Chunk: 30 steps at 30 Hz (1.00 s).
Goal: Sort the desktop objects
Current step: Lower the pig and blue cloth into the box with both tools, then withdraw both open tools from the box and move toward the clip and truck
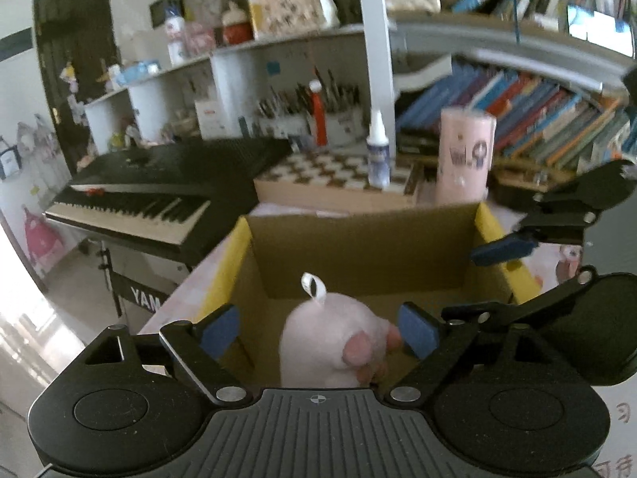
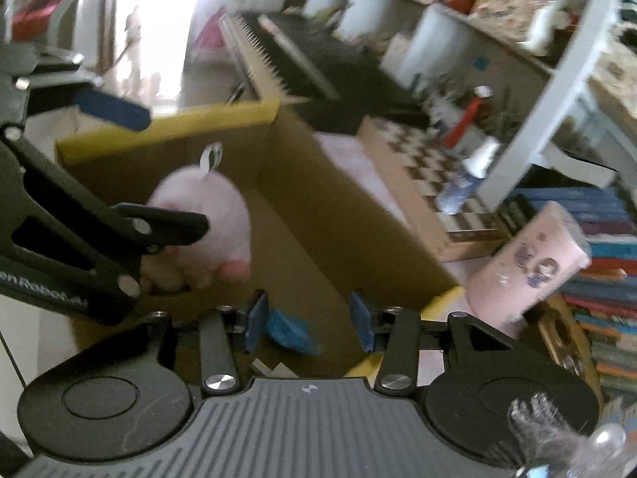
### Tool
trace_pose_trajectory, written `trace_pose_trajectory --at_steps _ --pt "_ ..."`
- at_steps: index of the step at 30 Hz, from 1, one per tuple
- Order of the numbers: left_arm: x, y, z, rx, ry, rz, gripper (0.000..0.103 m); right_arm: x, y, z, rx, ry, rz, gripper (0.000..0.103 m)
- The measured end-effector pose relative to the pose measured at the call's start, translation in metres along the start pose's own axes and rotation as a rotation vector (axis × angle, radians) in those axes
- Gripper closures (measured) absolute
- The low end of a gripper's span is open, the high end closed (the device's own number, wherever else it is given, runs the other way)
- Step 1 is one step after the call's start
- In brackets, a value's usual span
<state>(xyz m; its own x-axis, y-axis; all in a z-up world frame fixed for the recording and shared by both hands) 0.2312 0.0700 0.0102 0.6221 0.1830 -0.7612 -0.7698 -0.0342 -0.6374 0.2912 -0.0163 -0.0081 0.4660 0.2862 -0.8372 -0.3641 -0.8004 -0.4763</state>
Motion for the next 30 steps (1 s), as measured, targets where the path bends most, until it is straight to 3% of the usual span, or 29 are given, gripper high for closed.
trace_pose_trajectory --at_steps 15,21,30 --pt "-0.060 0.038 0.038 -0.134 0.022 -0.111 0.013 -0.086 0.052 -0.006 0.463 0.125 -0.170 0.061" --pt "-0.074 0.062 0.044 -0.134 0.030 -0.113 0.013 -0.102 0.088 0.010 0.604 0.177 -0.152 0.060" --pt "-0.092 0.105 0.046 -0.114 0.056 -0.076 0.013 -0.114 0.126 0.069 0.659 0.188 -0.104 0.059"
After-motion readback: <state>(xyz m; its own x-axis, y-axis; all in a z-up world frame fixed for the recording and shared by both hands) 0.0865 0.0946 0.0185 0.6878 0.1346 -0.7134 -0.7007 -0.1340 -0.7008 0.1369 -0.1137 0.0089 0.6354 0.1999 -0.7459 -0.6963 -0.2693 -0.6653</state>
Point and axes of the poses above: each gripper's, at about its wrist camera, not at the fingertips, and x roughly the way its jaws point, z to its left, y to its underside, the point moved 5 cm from there along x, roughly the way its jaws point, and after that the axes turned 14 degrees about z, right-handed, at the moved point
